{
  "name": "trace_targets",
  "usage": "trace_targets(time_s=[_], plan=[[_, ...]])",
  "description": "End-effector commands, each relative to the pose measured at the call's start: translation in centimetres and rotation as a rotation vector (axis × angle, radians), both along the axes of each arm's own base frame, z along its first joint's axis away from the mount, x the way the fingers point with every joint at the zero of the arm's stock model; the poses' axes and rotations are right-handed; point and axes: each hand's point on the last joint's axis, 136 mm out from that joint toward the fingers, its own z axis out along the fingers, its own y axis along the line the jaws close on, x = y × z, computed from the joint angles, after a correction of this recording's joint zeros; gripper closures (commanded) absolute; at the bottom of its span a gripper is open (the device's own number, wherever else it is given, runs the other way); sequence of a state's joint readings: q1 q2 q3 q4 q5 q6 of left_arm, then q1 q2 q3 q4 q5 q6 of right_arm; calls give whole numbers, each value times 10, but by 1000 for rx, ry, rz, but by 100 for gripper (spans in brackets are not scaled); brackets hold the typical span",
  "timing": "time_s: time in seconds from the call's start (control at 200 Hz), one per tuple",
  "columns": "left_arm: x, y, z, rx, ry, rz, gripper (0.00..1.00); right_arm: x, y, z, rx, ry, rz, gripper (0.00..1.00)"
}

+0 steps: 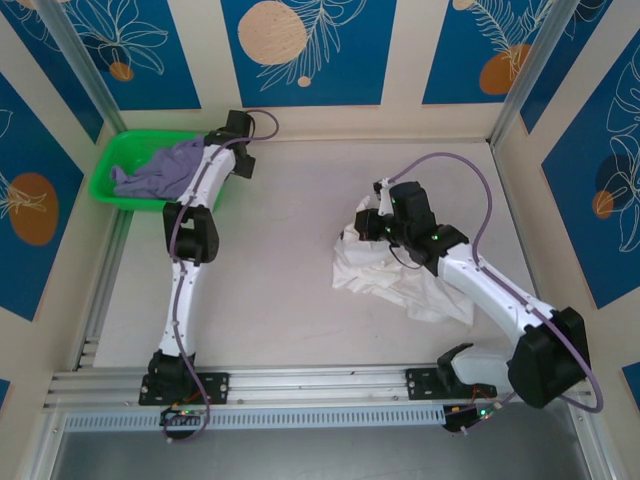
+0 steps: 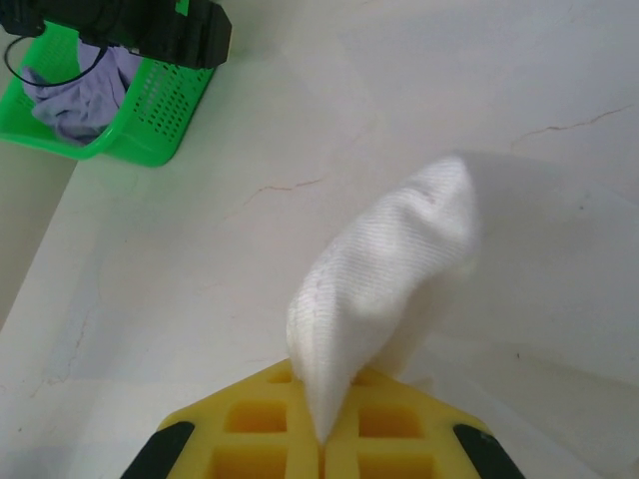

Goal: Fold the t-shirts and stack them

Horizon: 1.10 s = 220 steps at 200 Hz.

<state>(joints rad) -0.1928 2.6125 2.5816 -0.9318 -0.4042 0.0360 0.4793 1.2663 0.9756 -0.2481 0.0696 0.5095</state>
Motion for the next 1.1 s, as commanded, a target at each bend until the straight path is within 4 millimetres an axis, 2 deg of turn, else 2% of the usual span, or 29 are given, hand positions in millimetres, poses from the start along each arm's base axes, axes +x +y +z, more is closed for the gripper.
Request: trace_targets(time_s=[0.0, 0.08, 0.17, 0.235, 0.295, 0.335, 0.355, 0.4, 0.41, 0.44, 0.515, 0.61, 0.625, 0.655, 0.66, 0.71, 0.755, 0.815, 0.865, 0.995, 1.04, 1.095], plan=[[-18, -33, 107, -225, -144, -28, 0, 13, 22, 43, 51, -48, 47, 100], [-42, -63, 158, -332, -197, -80, 0, 24, 37, 68, 55, -67, 79, 100], [-78, -89, 201, -438, -266, -122, 0, 36, 61, 97, 62, -75, 138, 100], [-106, -94, 230, -506, -344, -116, 0, 45, 77, 118, 83, -78, 178, 100], [-130, -88, 240, -558, -390, -88, 0, 54, 92, 128, 89, -69, 197, 100], [-145, -80, 240, -576, -410, -46, 0, 57, 103, 126, 81, -42, 226, 95], [-153, -76, 238, -584, -417, -28, 0, 58, 107, 130, 82, -37, 240, 89], [-169, -68, 230, -595, -420, 5, 0, 60, 116, 121, 47, 20, 266, 71], [-173, -66, 225, -594, -415, 19, 0, 60, 118, 115, 34, 39, 270, 67], [-184, -58, 218, -601, -416, 68, 0, 58, 123, 115, 14, 55, 289, 56], [-209, -40, 186, -581, -356, 180, 0, 52, 124, 109, -51, 75, 299, 42], [-235, -31, 147, -569, -268, 250, 0, 43, 103, 110, -71, 52, 245, 32], [-239, -32, 142, -576, -256, 243, 0, 44, 100, 103, -72, 66, 232, 31], [-246, -36, 134, -594, -233, 223, 0, 39, 91, 109, -49, 49, 214, 30], [-247, -36, 132, -596, -230, 221, 0, 39, 89, 102, -55, 66, 208, 30], [-260, -42, 122, -638, -208, 191, 0, 31, 70, 94, -28, 74, 163, 30], [-271, -57, 116, -710, -194, 113, 0, 25, 52, 83, -9, 90, 112, 29], [-285, -78, 115, -803, -191, 29, 0, 16, 24, 57, 4, 141, 35, 29], [-296, -99, 112, -846, -173, -42, 0, 7, -3, 23, -14, 202, -42, 30], [-314, -156, 93, -822, -49, -172, 0, -15, -83, -55, 17, 391, -295, 37], [-314, -175, 83, -803, -19, -198, 0, -24, -99, -73, 93, 448, -336, 40], [-312, -196, 70, -792, 28, -214, 2, -33, -107, -86, 165, 482, -339, 41]])
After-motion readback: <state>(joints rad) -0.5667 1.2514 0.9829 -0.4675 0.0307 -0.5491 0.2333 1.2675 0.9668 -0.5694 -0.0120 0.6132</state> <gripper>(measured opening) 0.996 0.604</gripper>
